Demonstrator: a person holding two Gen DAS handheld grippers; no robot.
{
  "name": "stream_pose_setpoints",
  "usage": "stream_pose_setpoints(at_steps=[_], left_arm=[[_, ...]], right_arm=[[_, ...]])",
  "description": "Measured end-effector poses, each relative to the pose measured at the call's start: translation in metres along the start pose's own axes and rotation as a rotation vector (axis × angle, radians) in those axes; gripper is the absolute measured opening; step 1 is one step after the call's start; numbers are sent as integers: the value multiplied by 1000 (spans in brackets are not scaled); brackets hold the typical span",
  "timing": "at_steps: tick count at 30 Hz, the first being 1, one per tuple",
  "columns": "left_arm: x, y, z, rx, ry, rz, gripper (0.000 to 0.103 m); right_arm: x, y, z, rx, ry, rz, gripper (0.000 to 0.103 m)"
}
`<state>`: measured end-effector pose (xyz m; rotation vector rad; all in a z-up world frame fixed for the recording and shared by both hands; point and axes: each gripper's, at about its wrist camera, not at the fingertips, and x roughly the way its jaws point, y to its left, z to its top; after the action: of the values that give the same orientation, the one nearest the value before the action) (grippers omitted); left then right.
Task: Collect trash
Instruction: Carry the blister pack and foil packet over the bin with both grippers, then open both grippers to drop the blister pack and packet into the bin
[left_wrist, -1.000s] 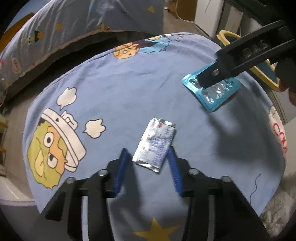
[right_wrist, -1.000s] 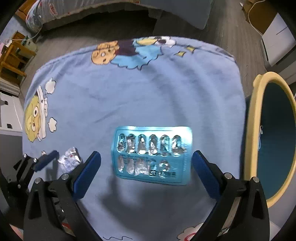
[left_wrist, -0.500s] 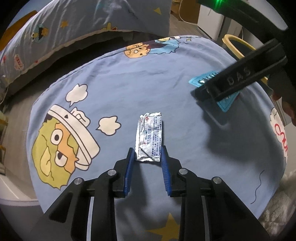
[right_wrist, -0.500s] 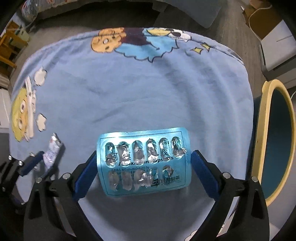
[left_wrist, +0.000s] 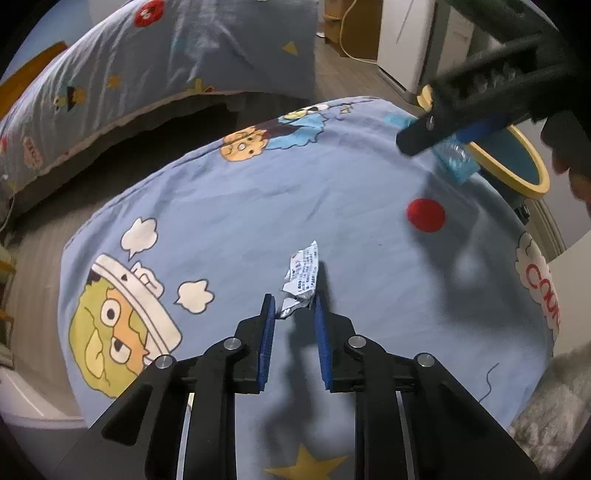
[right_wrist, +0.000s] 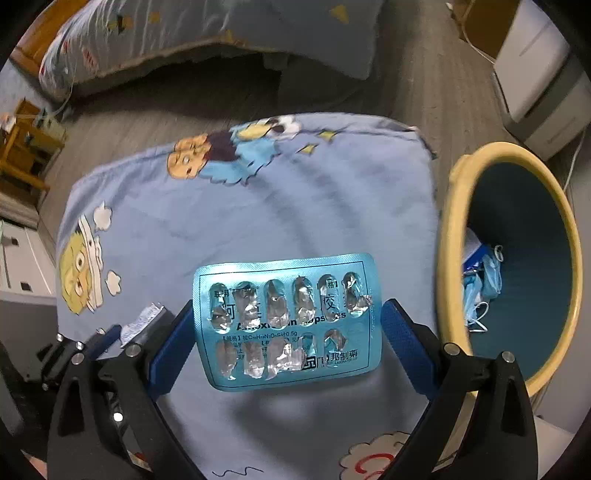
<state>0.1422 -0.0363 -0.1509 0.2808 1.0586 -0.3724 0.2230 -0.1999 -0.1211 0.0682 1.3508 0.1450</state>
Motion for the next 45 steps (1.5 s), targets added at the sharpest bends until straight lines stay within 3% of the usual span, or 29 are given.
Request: stream_pose_setpoints(at_steps=[4, 5, 6, 14, 19, 30, 37, 45], left_arm=[[-2, -3, 6, -9, -13, -9, 19], [-4, -3, 9, -18, -18, -19, 8], [-7, -4, 12, -28, -28, -37, 4], [-26, -24, 40, -40, -101, -104, 4], [-28, -45, 57, -8, -114, -105, 4], [-31, -138, 116, 120, -175, -190, 4], [-12, -193, 142, 212, -176, -228, 4], [-2, -212, 167, 242, -221, -241, 9]], right_arm=[[-19, -23, -1, 26, -35, 11, 95], [-26, -29, -2, 34, -45, 17, 95], [-28, -35, 2, 41, -52, 22, 95], [-53, -99, 2, 141, -113, 47, 95], [-65, -139, 0, 205, -146, 61, 95], [-68, -222, -17, 319, -175, 20, 95], [-63, -255, -23, 385, -199, 33, 95], [-65, -273, -23, 480, -261, 94, 97]])
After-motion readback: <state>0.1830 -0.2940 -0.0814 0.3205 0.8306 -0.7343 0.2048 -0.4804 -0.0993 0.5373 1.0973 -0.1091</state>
